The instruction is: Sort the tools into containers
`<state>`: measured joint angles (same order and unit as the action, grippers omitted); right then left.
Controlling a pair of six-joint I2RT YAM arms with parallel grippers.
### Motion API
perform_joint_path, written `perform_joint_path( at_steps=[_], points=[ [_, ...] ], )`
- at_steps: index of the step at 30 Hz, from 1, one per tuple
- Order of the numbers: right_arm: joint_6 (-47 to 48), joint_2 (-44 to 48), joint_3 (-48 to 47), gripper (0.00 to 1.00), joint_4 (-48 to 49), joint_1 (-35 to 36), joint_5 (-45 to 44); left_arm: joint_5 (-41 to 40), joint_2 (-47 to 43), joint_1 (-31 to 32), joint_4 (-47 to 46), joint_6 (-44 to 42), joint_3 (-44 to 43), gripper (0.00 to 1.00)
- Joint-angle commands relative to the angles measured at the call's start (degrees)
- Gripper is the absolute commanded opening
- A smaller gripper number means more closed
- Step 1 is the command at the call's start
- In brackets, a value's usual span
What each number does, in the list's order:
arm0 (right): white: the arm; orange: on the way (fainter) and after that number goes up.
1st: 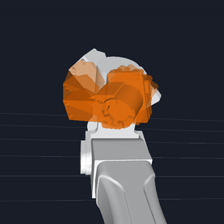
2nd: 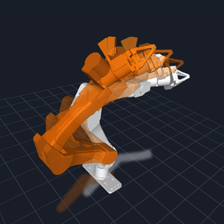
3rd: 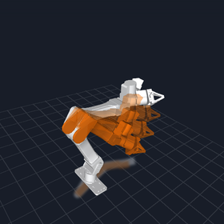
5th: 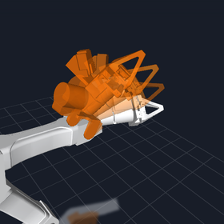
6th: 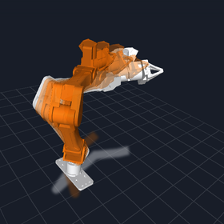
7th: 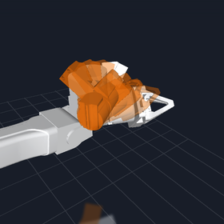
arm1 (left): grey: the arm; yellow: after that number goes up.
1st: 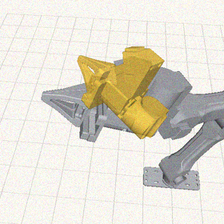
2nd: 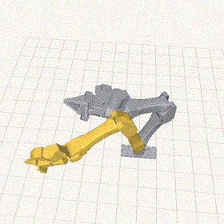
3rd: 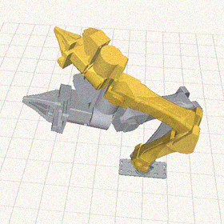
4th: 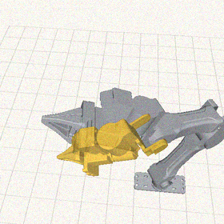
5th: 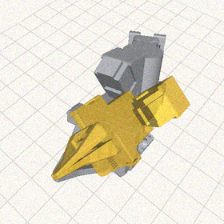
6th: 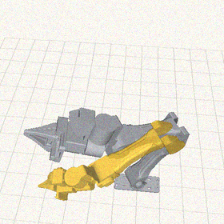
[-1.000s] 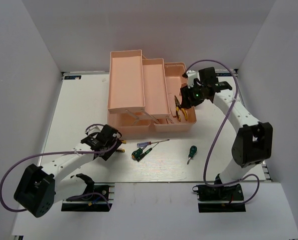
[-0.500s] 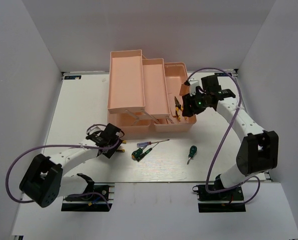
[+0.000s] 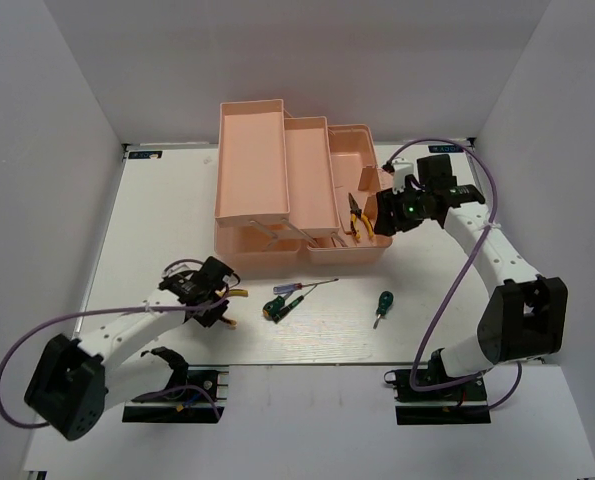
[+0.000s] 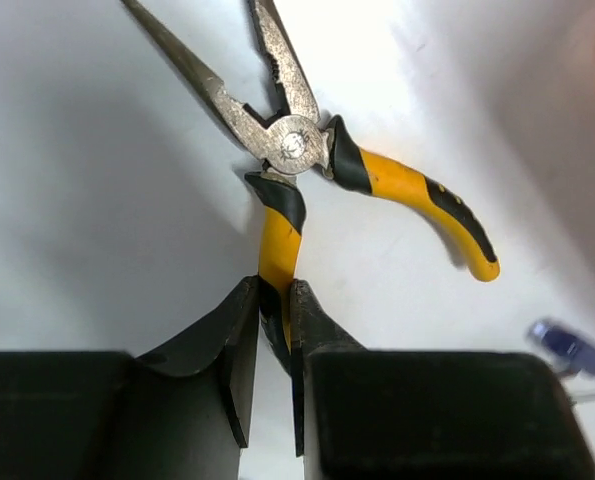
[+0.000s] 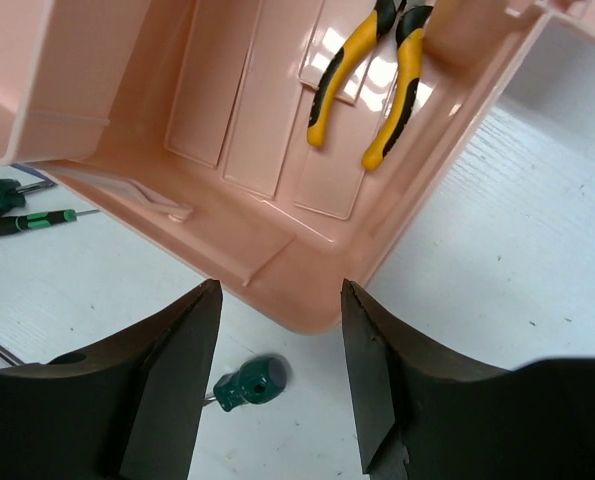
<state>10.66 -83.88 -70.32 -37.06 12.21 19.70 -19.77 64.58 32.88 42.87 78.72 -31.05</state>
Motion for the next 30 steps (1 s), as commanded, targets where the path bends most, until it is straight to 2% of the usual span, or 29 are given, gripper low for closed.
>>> perform_joint_path(
  at_steps=[1,5,6,8,9,10,11,15,18,21,25,28,29,30],
  points=[
    [-1.2,1.8,0.5,0.58,1.3,-0.9,1.5,1.5,-8.7,0.3,9.9,-2.9,-0.2,0.0],
    [-1.1,2.1,0.7,0.59,1.1,-1.7,2.4,3.8,-19.3,1.0,11.9,-11.0,-5.8,0.0],
    [-0.6,2.2,0.9,0.61,1.1,-1.8,2.4,5.0,-21.1,1.0,7.9,-19.2,-6.9,0.0],
    [0.0,2.2,1.0,0.61,0.8,-2.2,2.8,12.3,-24.1,1.0,1.3,-28.4,-9.5,0.0],
    [0.3,2.2,1.2,0.54,0.8,-2.4,3.0,15.1,-24.1,1.0,-3.7,-36.3,-10.9,0.0],
    [0.8,2.2,1.3,0.39,0.7,-2.5,3.1,21.2,-23.5,1.0,-5.5,-39.1,-14.0,0.0],
    [1.3,2.3,1.2,0.0,0.3,-2.9,3.7,22.7,-22.7,1.0,-5.5,-41.5,-16.5,0.0],
    [2.1,3.2,1.9,0.0,0.7,-3.6,2.2,28.8,-18.2,1.0,-4.4,-48.9,-27.9,0.0],
    [2.1,3.7,2.3,0.0,1.1,-4.5,1.5,37.5,-13.6,1.0,-0.4,-54.0,-36.7,0.0],
    [2.1,4.1,2.9,0.0,1.5,-5.4,1.2,45.4,-10.3,1.0,-1.8,-56.4,-39.4,0.0],
    [1.7,4.3,3.3,0.0,1.5,-6.0,1.4,49.3,-5.1,1.5,-9.1,-55.9,-41.2,0.0],
    [2.0,4.9,3.8,0.0,0.8,-6.3,2.3,50.5,-2.6,1.5,-10.2,-56.4,-41.2,0.0],
    [2.4,5.5,4.1,0.04,0.8,-6.3,2.4,50.5,-1.8,2.0,-9.4,-57.5,-41.2,0.0],
    [3.0,5.6,4.3,0.17,0.7,-6.2,3.6,50.5,-1.8,2.0,-7.6,-58.9,-41.2,0.0]
  ],
)
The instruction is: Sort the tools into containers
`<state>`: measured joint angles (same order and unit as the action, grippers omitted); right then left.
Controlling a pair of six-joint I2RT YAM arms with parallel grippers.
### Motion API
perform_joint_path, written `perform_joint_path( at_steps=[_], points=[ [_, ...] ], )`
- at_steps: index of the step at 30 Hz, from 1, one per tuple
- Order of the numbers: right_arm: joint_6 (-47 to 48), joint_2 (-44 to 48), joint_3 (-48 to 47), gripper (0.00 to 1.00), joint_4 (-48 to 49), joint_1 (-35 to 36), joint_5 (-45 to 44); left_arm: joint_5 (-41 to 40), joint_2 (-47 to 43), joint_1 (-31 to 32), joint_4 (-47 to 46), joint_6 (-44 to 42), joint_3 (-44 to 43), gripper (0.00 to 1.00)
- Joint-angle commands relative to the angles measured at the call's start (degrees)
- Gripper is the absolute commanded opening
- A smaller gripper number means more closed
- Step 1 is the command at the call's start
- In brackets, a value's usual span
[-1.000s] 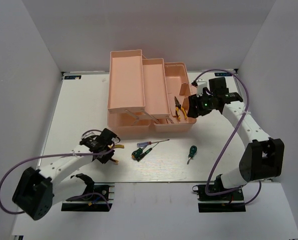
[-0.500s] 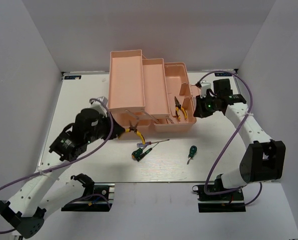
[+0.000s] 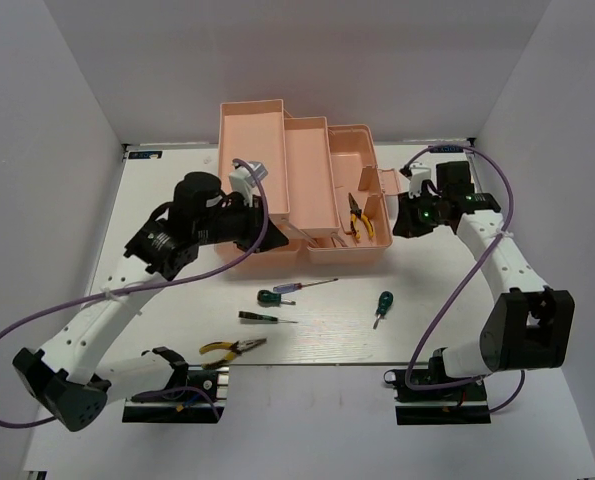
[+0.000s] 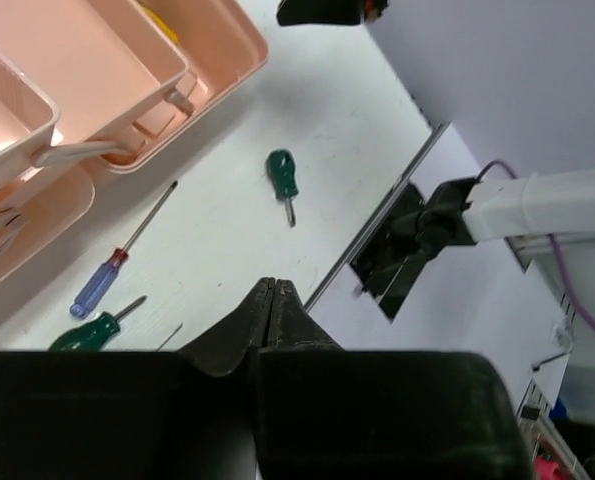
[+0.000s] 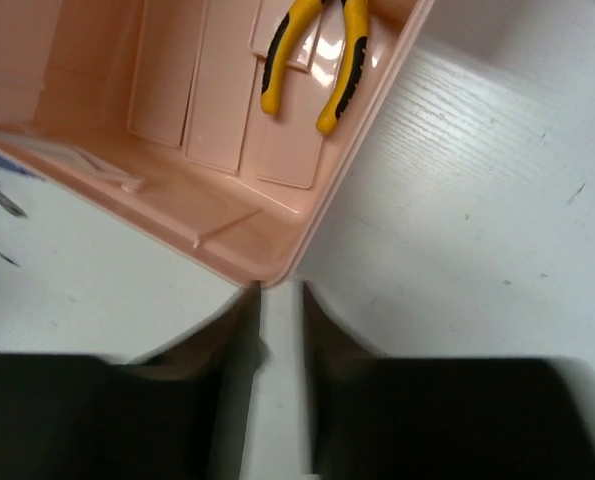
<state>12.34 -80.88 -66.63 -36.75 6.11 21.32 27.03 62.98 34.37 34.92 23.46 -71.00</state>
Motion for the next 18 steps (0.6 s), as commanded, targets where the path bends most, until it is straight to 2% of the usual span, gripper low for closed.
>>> perform_joint_path(
  at_steps=[1,3,5,8,9,14,18],
  points=[
    [1.8,2.7,1.4,0.35,0.1,-0.1,2.5,3.7,0.7,0.5,2.2,-4.8,-0.7,0.0],
    [4.4,2.9,2.8,0.46,-1.0,0.0,6.7,1.0,0.7,1.1,9.5,-8.7,2.4,0.0],
    [7.5,3.5,4.5,0.5,-2.7,0.0,9.1,-0.4,-0.5,1.1,13.2,-11.8,8.4,0.27],
    [10.7,4.3,6.7,0.51,-3.0,0.3,15.1,-3.4,-2.9,1.8,16.8,-12.5,15.3,0.6],
    [11.8,4.2,6.9,0.53,-3.2,0.5,15.6,-5.0,-3.0,2.3,19.3,-13.2,16.4,0.63],
    [15.9,2.1,5.5,0.54,-6.9,0.7,20.3,-13.1,-0.7,3.3,24.3,-10.6,19.7,0.63],
    [20.1,1.9,4.7,0.54,-9.0,2.2,22.7,-23.7,-0.7,3.9,30.9,1.8,20.2,0.63]
  ],
)
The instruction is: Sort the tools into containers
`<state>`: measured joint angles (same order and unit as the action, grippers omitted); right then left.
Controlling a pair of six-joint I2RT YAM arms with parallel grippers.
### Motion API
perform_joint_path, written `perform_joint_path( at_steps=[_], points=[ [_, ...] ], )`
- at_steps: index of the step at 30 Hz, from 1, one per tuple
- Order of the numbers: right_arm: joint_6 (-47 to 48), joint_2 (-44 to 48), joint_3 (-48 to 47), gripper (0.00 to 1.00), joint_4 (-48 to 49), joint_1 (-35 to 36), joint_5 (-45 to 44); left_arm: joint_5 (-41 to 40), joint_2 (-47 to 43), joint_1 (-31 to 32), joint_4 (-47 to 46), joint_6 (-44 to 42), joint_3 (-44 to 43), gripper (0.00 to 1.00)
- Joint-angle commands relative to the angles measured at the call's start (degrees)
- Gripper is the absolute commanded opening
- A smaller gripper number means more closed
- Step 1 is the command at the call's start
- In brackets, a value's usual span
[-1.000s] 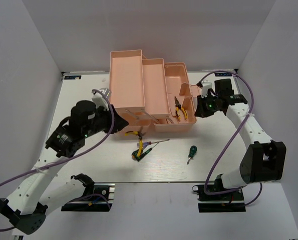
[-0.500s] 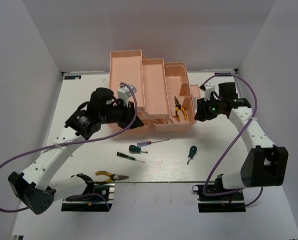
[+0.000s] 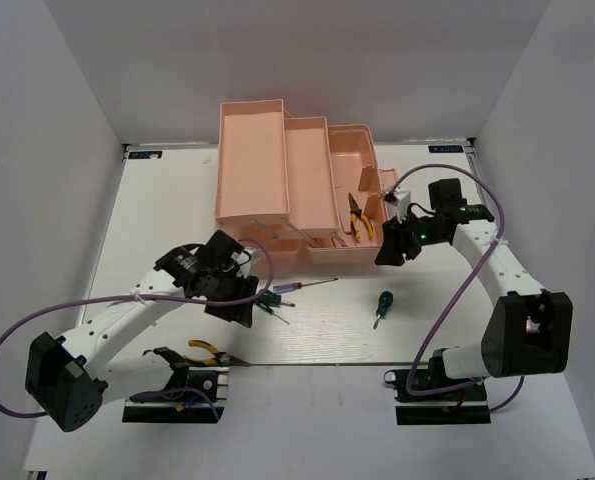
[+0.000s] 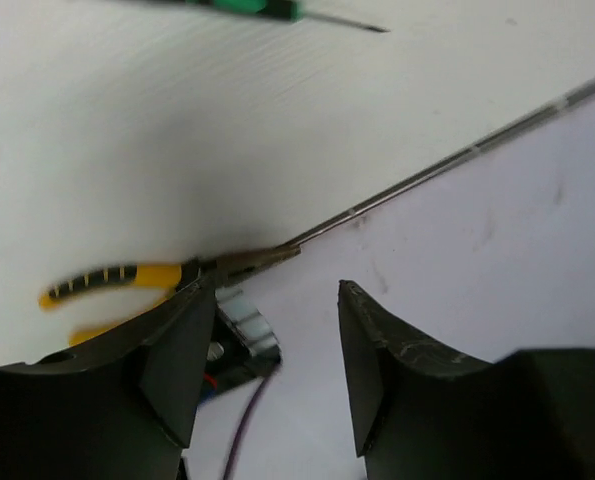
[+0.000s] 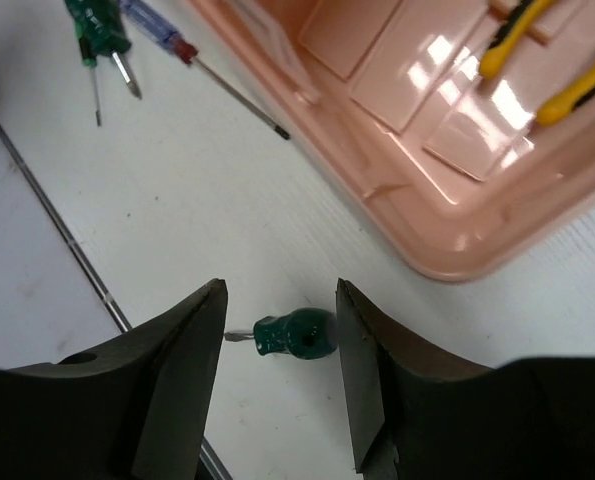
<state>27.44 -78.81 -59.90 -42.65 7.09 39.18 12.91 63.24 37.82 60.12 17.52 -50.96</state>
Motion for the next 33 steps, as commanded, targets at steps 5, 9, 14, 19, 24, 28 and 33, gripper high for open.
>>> perform_joint_path(
  at_steps=[5,9,14,19,24,28,33],
  points=[
    [5.6,0.3,-0.8,0.54,-2.2,6.3,3.5,-13.2,-7.9,0.4,13.2,34.4,6.9,0.67],
    [3.9,-0.4,0.2,0.54,-0.3,7.9,3.1,-10.5,-18.0,0.4,9.0,48.7,16.7,0.71],
    [3.4,-0.1,1.4,0.54,0.3,9.1,3.1,-11.8,-18.4,-0.3,4.7,54.5,19.8,0.71],
    [2.4,0.4,2.6,0.54,1.0,9.3,3.3,-13.4,-13.8,-0.3,2.4,53.1,19.1,0.71],
    [1.8,2.0,4.5,0.54,1.7,9.3,3.0,-22.5,-11.0,-0.8,5.8,49.3,10.8,0.71],
    [1.7,2.8,5.6,0.54,2.0,9.2,2.9,-28.8,-4.4,-0.8,6.9,47.7,6.5,0.69],
    [1.9,4.2,5.9,0.54,1.9,8.8,1.7,-28.3,-0.6,-0.2,4.3,47.5,8.1,0.68]
  ],
)
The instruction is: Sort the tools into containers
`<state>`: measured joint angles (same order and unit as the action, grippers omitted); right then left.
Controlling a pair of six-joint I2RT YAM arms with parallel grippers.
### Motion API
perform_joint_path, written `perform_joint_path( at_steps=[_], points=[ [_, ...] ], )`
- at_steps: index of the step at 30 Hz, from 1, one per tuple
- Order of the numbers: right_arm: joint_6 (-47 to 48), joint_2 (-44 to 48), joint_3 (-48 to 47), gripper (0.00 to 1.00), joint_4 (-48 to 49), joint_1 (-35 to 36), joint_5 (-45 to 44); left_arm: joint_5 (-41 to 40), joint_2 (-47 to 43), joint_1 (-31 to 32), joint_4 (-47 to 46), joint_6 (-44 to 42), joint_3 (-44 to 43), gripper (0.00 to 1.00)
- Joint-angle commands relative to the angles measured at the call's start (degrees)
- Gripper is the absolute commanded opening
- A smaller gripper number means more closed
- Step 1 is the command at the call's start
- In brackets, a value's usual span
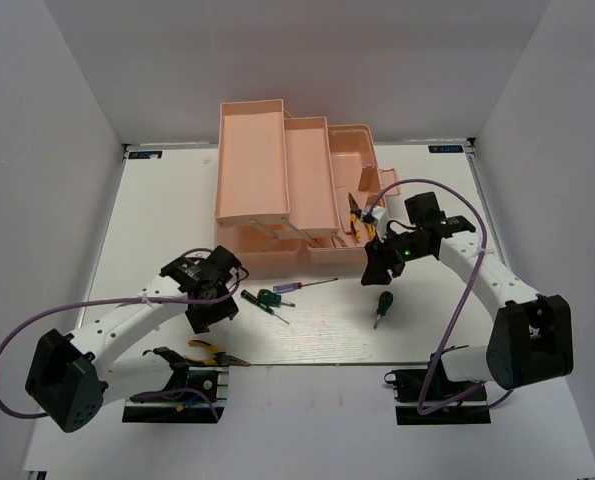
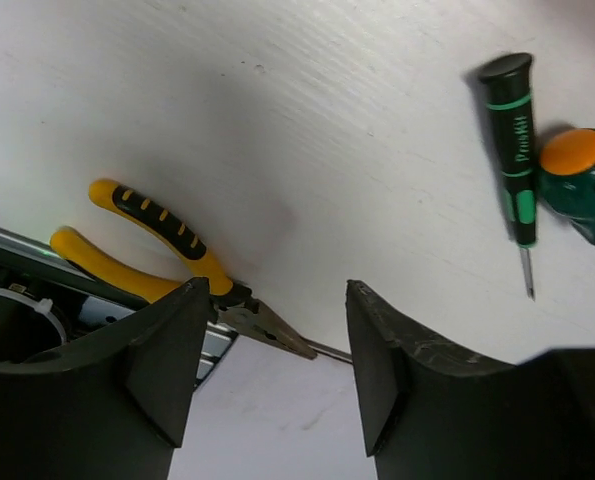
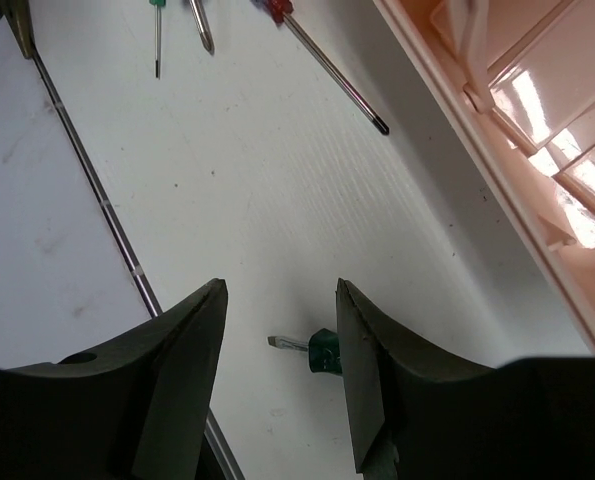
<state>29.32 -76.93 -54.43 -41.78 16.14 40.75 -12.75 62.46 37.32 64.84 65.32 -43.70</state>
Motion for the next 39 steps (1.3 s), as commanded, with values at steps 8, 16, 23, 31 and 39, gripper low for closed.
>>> perform_joint_path(
  at_steps=[8,16,23,31,39],
  points=[
    [0.7,2.7,2.5,0.54,1.2,-0.4,-1.1,-2.5,-3.6,0.3,2.3,4.6,5.9,0.61],
    [1.8,-0.1,0.2,0.54,1.1,-0.9,-1.3,-1.4,0.8,0.3,-0.9,6.0,9.0,0.61],
    [2.3,-3.1,-3.3,0.54,0.4,-1.6,-0.5,-2.5,5.7,0.8,-7.1,6.5,12.9,0.6],
    [2.3,-2.3,-4.4,0.54,-0.7,-3.6,-1.3,-7.0,14.6,1.4,-10.7,6.8,9.8,0.39],
    [1.3,-1.7,-4.0,0.54,-0.7,-5.7,-0.6,-6.5,16.4,2.0,-13.9,6.8,8.7,0.2]
  ],
)
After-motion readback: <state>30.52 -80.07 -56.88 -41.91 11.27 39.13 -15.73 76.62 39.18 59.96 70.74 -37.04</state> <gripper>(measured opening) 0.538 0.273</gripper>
